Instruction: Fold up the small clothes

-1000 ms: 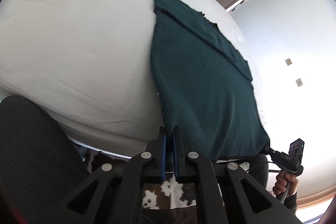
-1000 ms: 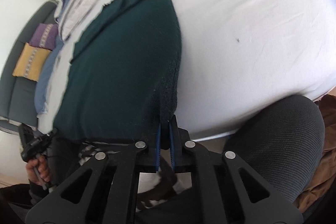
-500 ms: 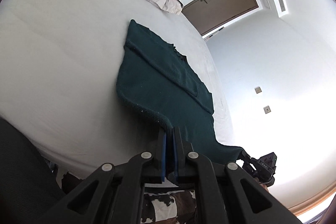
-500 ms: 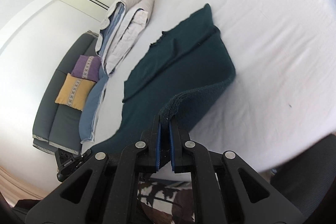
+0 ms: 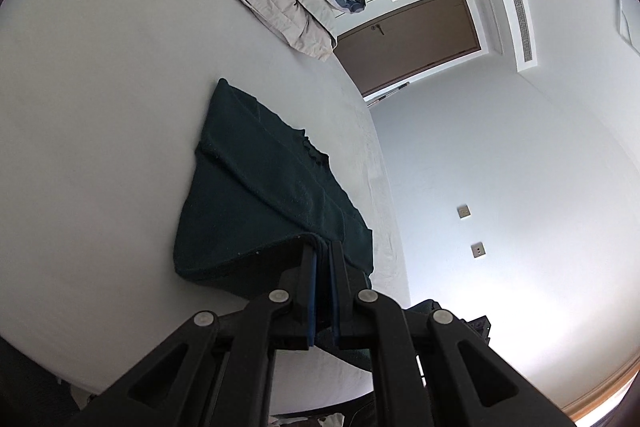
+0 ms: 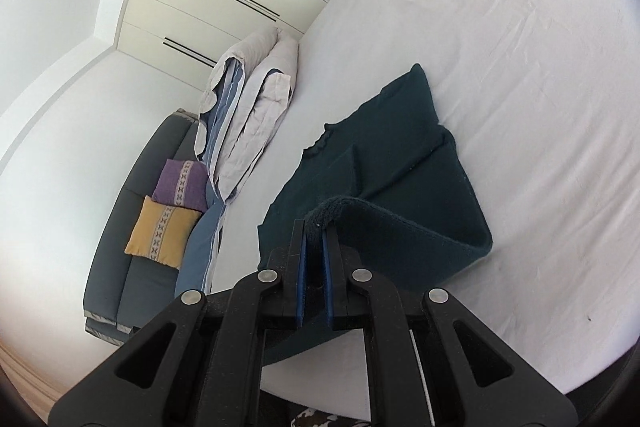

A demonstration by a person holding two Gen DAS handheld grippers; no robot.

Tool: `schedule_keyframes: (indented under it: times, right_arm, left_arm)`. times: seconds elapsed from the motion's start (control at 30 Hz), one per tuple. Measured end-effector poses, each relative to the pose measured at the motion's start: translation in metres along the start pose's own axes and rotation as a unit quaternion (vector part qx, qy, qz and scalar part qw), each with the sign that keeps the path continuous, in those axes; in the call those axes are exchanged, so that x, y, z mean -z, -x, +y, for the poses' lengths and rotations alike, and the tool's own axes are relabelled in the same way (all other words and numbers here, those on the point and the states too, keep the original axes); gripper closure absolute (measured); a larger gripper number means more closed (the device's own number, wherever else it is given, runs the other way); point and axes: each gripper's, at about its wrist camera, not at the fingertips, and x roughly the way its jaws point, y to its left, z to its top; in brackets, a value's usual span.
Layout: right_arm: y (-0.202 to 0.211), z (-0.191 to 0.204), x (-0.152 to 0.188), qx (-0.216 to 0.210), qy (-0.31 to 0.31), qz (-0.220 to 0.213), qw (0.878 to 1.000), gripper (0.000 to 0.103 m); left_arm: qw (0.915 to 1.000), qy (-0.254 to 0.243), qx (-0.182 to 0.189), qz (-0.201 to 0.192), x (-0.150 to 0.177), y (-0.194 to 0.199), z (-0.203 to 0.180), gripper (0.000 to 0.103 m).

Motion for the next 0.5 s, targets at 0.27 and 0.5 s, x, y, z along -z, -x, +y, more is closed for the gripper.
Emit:
schedule_keyframes:
  times: [0.27,0.5]
  right_arm:
    - [-0.055,0.000,-0.051,0.009,-0.008,-0.022,1.000,0.097]
    - [-0.111,-0.004,-0.094,0.028,-0.013,-0.039,0.999,0.097]
  left_arm:
    - [0.9994,0.031,0.016,-0.007,-0.059,-0.043,0.008,0.097]
    - [0.9983,0.056,0.018,-0.007,-0.110,-0.090,0.018,0.098]
